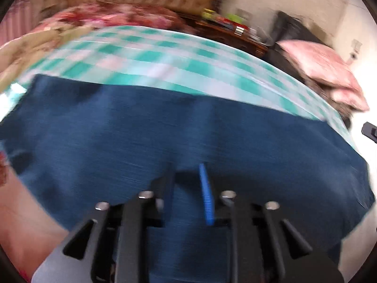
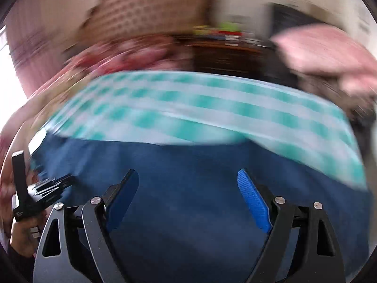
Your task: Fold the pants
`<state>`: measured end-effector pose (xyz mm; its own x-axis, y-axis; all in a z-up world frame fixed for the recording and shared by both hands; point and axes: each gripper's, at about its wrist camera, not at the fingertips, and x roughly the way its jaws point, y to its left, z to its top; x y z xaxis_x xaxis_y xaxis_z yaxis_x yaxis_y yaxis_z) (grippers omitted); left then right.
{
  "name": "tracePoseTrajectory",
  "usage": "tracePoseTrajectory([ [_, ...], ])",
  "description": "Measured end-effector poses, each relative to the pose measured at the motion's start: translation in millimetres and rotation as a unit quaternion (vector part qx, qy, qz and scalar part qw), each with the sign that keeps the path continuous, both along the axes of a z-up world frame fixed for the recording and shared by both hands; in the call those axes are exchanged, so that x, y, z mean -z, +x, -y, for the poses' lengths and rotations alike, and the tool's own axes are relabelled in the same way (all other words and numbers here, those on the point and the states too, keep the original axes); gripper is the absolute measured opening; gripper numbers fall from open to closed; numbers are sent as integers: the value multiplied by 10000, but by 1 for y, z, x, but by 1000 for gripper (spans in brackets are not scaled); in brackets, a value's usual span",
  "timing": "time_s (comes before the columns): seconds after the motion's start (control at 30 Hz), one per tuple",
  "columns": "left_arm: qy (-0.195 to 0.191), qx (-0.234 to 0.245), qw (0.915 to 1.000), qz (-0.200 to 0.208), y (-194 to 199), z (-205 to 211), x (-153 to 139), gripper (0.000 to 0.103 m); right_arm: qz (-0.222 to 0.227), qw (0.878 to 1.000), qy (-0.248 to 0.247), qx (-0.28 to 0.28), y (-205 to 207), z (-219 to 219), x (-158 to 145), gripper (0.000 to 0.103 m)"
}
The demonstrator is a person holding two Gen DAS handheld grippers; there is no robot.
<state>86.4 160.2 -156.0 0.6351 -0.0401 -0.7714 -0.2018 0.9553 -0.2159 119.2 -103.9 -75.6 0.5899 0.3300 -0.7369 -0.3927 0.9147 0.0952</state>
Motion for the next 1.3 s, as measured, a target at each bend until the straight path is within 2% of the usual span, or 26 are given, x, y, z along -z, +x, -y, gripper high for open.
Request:
tracePoseTrajectory([
  [0.03, -34, -132, 9999, -7, -1, -16, 2, 27, -167, 9997, 59, -171, 14, -25, 9, 73],
  [0.07, -185, -155, 9997, 62, -1, -33, 5, 27, -367, 9989, 157, -259, 27, -44, 18, 72],
  [0.13, 40, -285, 9995, 86, 2, -54, 0, 29, -586, 9971, 243, -415, 44, -73, 35, 68],
  [0.23, 109, -20, 9998, 188, 10, -77, -3, 31, -689, 9963, -224, -464, 55, -105, 62, 62],
  [0.3, 214, 392, 9988, 200, 25, -85, -3, 42, -718, 9956, -515, -307, 61, -110, 79, 57],
  [0.37, 286, 547, 9980, 107, 38, -95, 1, 44, -478, 9968, -591, -229, 54, -113, 83, 56],
  [0.43, 591, 253, 9978, -140, 55, -118, 8, 47, -303, 9970, -701, -157, 52, -115, 85, 58],
  [0.47, 499, 63, 9987, -117, 59, -135, 6, 45, -236, 9969, -739, -91, 51, -115, 86, 59],
  [0.5, 478, -186, 9986, -133, 63, -152, 4, 45, -160, 9968, -784, -21, 52, -115, 87, 64],
  [0.57, 722, -1037, 9918, -191, 66, -192, -5, 45, -115, 9963, -826, 206, 57, -115, 91, 78],
  [0.63, 242, -1578, 9871, 126, 53, -228, -23, 45, -275, 9962, -716, 402, 63, -110, 93, 87],
  [0.77, -51, -1959, 9775, 776, 13, -249, -54, 45, -227, 9960, -729, 468, 65, -109, 91, 88],
  [0.83, -605, -2043, 9709, 1094, -15, -251, -57, 45, -85, 9969, -586, 524, 59, -106, 81, 89],
  [0.87, -941, -2116, 9642, 1291, -35, -250, -56, 45, -5, 9979, -432, 492, 53, -103, 73, 89],
  [0.93, -1060, -2419, 9529, 1491, -70, -244, -53, 46, 331, 9984, -172, 429, 32, -98, 52, 92],
  [0.97, -1073, -2674, 9449, 1553, -92, -241, -48, 51, 419, 9981, -129, 422, 22, -98, 45, 92],
  [1.03, -1084, -2873, 9399, 1495, -111, -237, -36, 50, 379, 9988, -12, 321, 3, -103, 37, 92],
  [1.1, -934, -2778, 9477, 1266, -117, -233, -23, 46, 271, 9995, 60, 143, -15, -112, 37, 92],
  [1.13, -768, -2665, 9537, 1166, -116, -227, -21, 39, 252, 9996, 119, -87, -28, -121, 37, 92],
  [1.23, -278, -2262, 9673, 1111, -107, -210, -25, 33, 281, 9963, 285, -761, -66, -144, 38, 92],
  [1.3, -169, -1870, 9767, 1037, -95, -200, -21, 32, 116, 9929, 385, -1118, -84, -160, 41, 93],
])
